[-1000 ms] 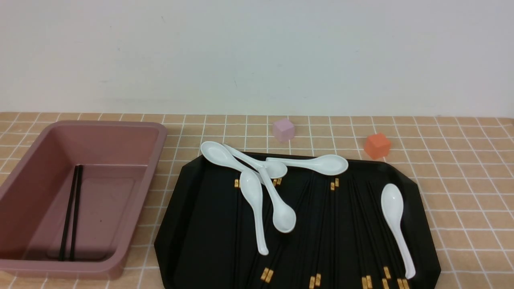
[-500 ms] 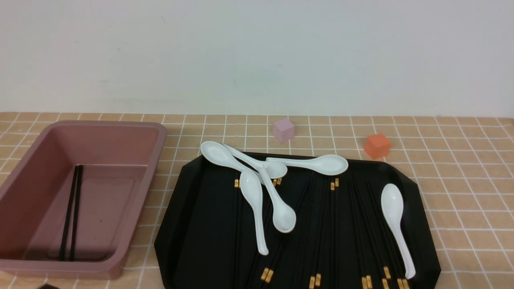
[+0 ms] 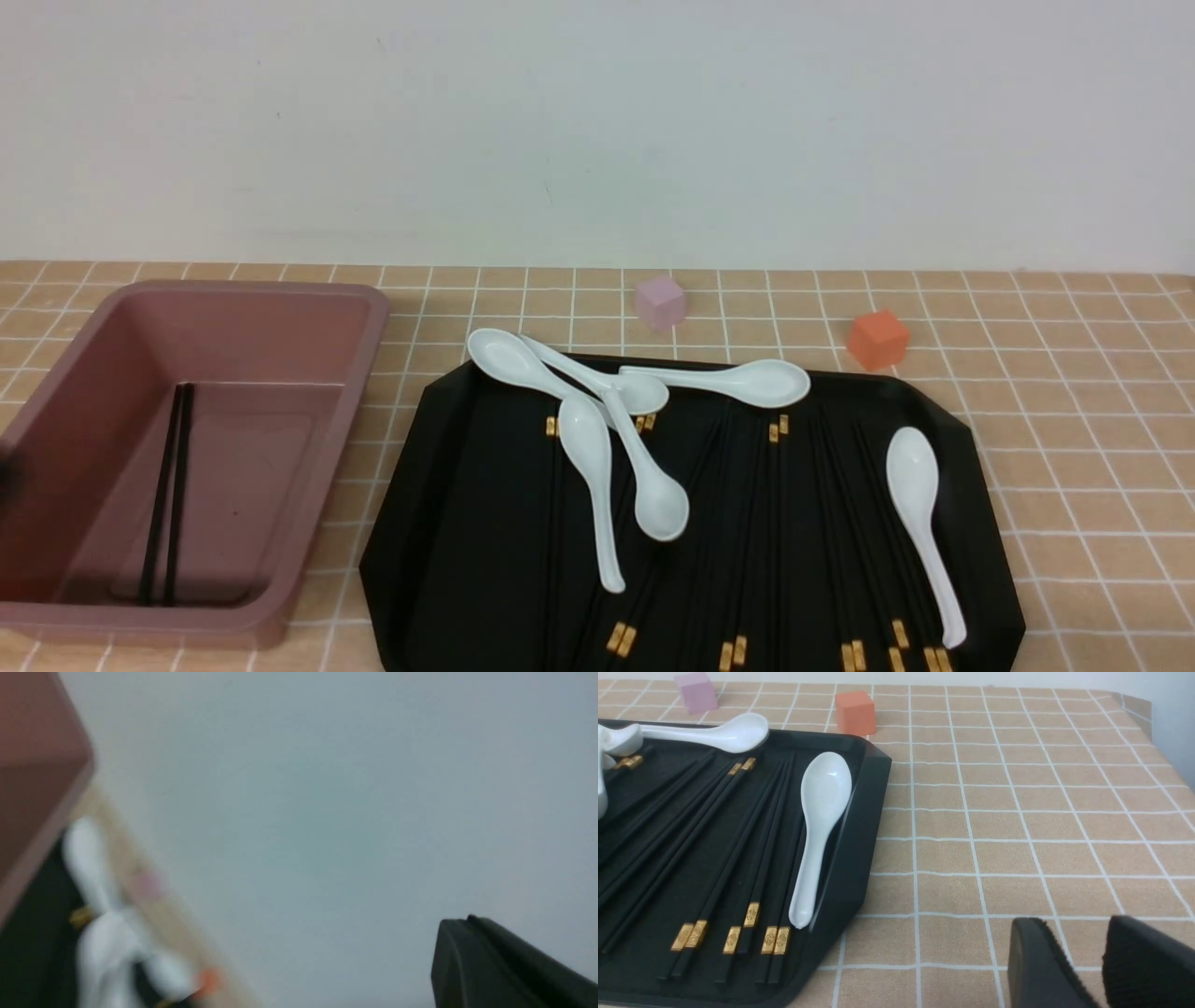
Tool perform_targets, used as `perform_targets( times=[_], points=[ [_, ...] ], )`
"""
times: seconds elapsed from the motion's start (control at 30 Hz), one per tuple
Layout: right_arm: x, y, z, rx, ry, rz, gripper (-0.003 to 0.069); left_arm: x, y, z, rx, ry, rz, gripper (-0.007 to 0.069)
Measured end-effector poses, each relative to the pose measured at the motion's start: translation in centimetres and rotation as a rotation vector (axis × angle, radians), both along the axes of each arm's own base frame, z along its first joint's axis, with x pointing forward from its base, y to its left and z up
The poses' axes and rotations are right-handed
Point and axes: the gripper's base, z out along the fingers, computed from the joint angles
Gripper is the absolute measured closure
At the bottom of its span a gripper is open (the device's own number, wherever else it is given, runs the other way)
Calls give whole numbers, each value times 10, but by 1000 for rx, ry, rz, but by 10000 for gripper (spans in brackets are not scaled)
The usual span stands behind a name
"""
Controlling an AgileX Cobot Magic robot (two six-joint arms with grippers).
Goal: On brown tablecloth take chopsticks from black tray and put them in box.
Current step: 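Reach over to the black tray and grasp a pair of chopsticks with the left gripper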
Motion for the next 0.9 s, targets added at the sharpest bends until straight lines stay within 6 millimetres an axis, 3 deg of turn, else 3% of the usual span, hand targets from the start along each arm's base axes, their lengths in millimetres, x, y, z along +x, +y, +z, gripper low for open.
perform_targets(
  times=[0.07, 0.17, 0.3, 0.4, 0.5, 0.67, 0.73, 0.9],
  points=[
    [0, 0, 0, 0, 0, 0, 419, 28, -17, 4, 205, 273, -181, 637],
    [0, 0, 0, 0, 0, 0, 419, 62, -28, 2, 352, 514, -343, 637],
    [0, 0, 0, 0, 0, 0, 419, 120, -40, -4, 520, 726, -558, 637],
    [0, 0, 0, 0, 0, 0, 419, 149, -49, -16, 565, 822, -647, 637],
    [0, 0, 0, 0, 0, 0, 419, 164, -63, -25, 613, 853, -687, 637],
    [0, 0, 0, 0, 0, 0, 419, 178, -114, -45, 723, 898, -725, 636],
    [0, 0, 0, 0, 0, 0, 419, 182, -124, -50, 745, 930, -711, 627],
    [0, 0, 0, -1, 0, 0, 419, 202, -149, -72, 816, 1013, -628, 516]
  ],
)
